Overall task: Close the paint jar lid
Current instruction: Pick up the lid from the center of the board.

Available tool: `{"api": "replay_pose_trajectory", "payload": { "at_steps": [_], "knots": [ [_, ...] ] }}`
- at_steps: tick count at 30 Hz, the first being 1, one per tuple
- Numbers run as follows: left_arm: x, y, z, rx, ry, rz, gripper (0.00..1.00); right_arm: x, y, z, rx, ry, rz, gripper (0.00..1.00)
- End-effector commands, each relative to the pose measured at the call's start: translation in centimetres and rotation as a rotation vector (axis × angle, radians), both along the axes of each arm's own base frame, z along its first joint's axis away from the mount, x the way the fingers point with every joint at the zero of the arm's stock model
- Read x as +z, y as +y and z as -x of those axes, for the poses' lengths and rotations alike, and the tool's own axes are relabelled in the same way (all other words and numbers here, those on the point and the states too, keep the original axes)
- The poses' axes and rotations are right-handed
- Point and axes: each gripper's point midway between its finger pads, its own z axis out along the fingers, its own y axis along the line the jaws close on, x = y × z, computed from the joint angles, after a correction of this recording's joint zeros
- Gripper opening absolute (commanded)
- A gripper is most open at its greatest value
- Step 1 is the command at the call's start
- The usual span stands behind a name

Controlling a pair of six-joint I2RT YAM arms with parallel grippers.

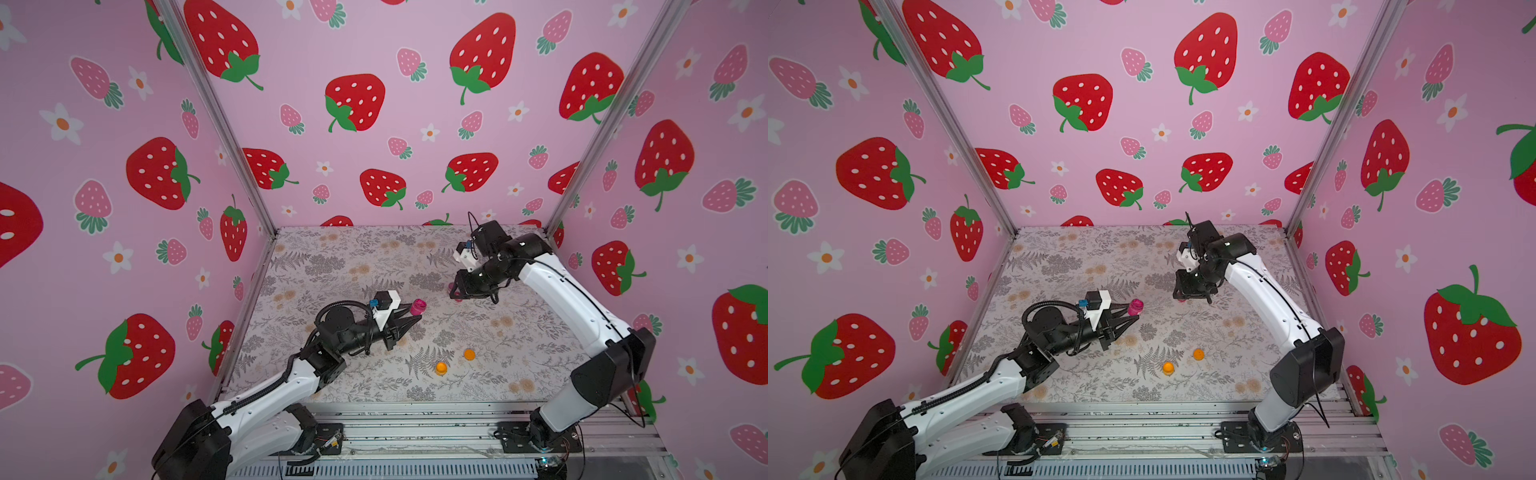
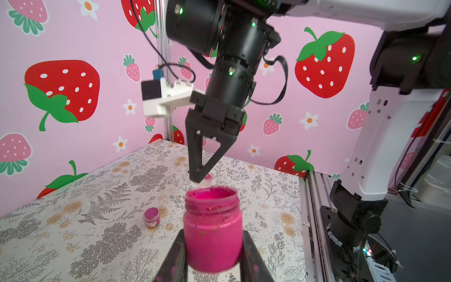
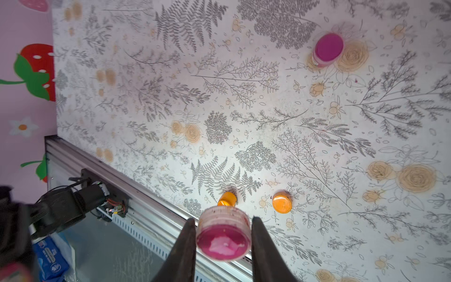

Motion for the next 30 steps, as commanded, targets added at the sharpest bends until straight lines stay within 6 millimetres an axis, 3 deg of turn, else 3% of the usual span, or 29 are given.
{"api": "replay_pose_trajectory", "payload": {
  "at_steps": [1, 8, 19, 30],
  "knots": [
    [1.7, -1.0, 0.1, -0.049, -0.014, 0.022, 0.26, 3.1, 0.9, 2.8, 0.074, 0.059, -0.128, 0.27],
    [1.9, -3.1, 0.0, -0.125, -0.019, -0.01, 0.26, 6.7, 2.4, 4.9, 0.16, 0.066, -0.286, 0.27],
    [0.9, -5.3, 0.3, -0.197, -0.004, -0.05, 0.26, 7.3, 3.7, 6.8, 0.233, 0.101, -0.358, 0.27],
    [1.2, -5.6, 0.2, -0.204, -0.013, -0.057, 0.26, 5.5, 3.8, 7.5, 0.246, 0.145, -0.326, 0.27]
  ]
}}
